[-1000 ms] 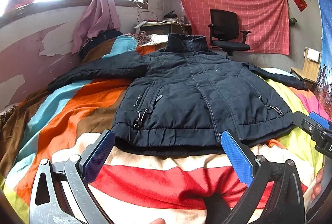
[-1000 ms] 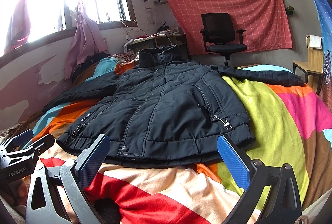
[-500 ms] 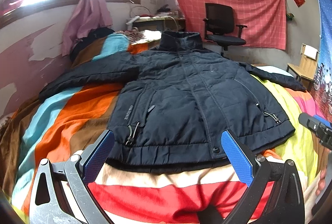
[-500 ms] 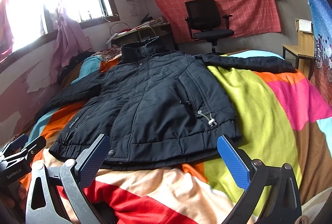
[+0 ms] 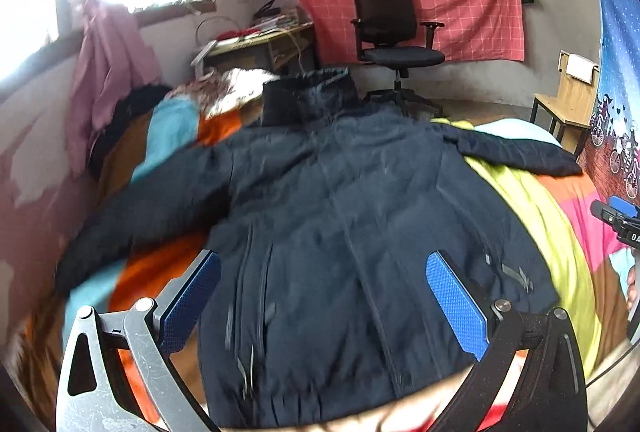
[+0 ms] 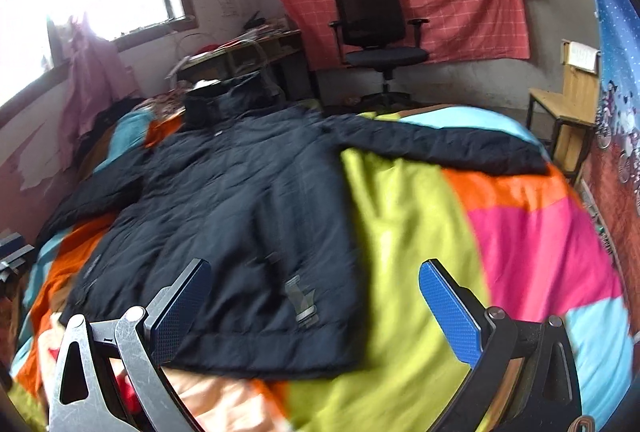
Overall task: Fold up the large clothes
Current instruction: 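Move both grippers toward the jacket sleeves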
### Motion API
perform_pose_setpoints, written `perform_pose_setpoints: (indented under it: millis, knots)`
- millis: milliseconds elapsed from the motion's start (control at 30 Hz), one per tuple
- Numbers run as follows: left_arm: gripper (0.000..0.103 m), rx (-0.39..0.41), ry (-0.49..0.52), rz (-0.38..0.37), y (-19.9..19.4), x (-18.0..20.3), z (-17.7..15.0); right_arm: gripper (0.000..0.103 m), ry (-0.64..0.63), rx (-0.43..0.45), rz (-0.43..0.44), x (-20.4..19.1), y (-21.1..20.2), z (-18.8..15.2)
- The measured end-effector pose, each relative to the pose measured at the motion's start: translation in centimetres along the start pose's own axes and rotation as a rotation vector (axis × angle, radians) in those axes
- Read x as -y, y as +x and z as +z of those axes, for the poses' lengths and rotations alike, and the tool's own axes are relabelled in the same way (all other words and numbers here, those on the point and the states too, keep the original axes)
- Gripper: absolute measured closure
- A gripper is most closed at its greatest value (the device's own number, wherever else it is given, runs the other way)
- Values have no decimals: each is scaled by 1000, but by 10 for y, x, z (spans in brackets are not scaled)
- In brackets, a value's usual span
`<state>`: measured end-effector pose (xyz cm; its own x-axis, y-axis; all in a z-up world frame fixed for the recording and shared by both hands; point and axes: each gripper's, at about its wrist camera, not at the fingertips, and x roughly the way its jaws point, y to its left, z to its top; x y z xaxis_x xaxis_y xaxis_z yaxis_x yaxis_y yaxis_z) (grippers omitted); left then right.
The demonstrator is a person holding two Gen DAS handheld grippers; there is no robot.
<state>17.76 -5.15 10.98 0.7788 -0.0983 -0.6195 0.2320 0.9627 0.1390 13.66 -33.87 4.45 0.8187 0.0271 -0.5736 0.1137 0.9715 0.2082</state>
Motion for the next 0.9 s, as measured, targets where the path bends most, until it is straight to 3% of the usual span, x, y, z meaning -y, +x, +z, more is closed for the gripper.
perform_pose_setpoints:
  millis: [233,500,733,900]
  knots:
    - [2,-17,42,-31,73,23,71,0,38,15,-44,62,34,52]
    - [2,-34,58,-185,213,71,127,0,45,14,-112,100,80,85]
    - [2,-20,16,-262,315,105,146,0,41,94,-165,111,128,85]
    - [2,-100,-13,-248,392,121,137,0,49,79,-157,118,160,74]
